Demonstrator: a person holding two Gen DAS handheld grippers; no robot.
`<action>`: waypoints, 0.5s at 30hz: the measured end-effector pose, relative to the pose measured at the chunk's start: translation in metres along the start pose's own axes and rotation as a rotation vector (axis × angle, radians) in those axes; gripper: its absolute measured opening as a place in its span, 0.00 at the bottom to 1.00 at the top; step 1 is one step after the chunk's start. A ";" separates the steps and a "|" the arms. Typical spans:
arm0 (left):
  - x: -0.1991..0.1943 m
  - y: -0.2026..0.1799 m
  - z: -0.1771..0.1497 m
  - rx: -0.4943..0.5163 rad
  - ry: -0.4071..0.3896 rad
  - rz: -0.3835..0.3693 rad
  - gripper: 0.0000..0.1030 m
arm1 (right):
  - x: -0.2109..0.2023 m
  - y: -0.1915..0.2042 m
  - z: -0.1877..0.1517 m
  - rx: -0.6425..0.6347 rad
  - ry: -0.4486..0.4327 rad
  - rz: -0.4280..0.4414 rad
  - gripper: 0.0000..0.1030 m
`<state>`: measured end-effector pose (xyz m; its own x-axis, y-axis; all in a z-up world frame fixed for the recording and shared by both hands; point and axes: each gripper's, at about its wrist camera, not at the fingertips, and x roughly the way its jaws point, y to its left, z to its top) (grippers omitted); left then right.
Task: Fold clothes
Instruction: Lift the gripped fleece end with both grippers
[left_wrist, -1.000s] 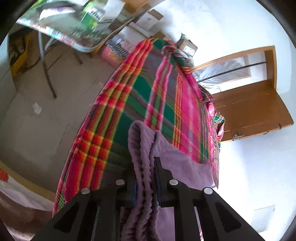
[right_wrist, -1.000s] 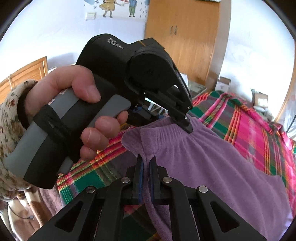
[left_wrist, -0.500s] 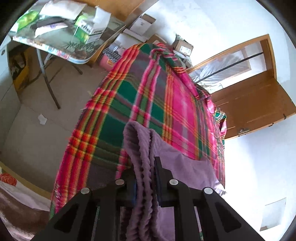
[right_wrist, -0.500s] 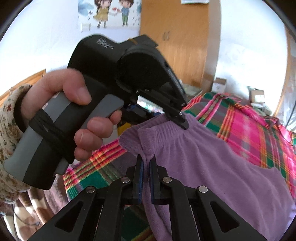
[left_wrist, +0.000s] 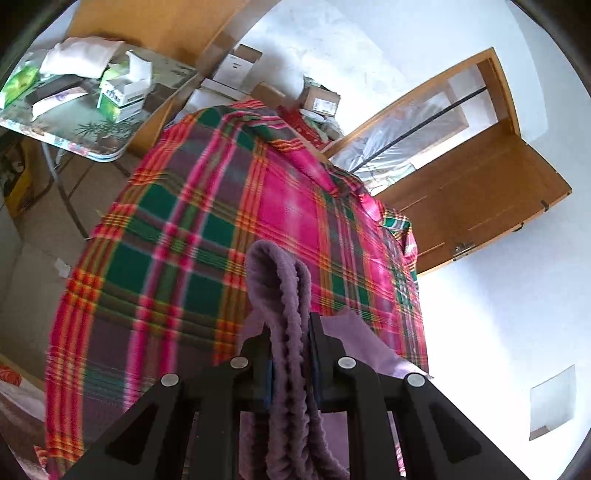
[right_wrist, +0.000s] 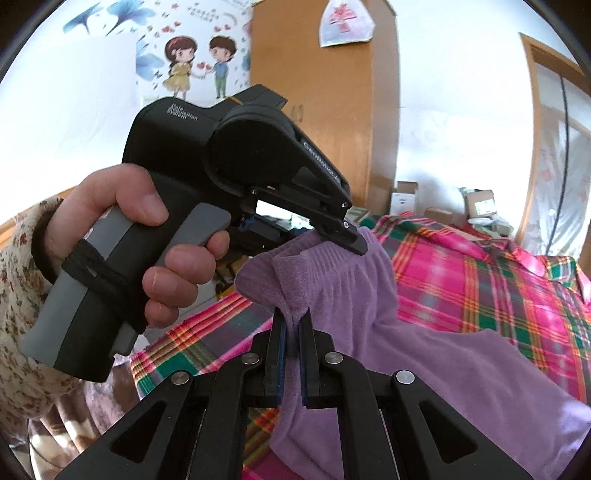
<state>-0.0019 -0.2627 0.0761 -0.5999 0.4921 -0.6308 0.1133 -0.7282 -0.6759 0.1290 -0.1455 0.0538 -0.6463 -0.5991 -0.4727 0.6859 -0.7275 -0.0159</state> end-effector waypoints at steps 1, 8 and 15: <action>0.002 -0.004 -0.001 0.003 0.002 -0.002 0.15 | -0.002 -0.003 0.000 0.004 -0.005 -0.007 0.06; 0.017 -0.038 -0.008 0.041 0.024 -0.031 0.15 | -0.017 -0.035 -0.003 0.054 -0.036 -0.038 0.06; 0.035 -0.070 -0.016 0.074 0.052 -0.064 0.15 | -0.066 -0.040 -0.019 0.095 -0.063 -0.082 0.06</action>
<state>-0.0180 -0.1864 0.0947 -0.5619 0.5611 -0.6078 0.0167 -0.7269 -0.6865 0.1499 -0.0706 0.0689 -0.7206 -0.5536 -0.4174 0.5968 -0.8017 0.0329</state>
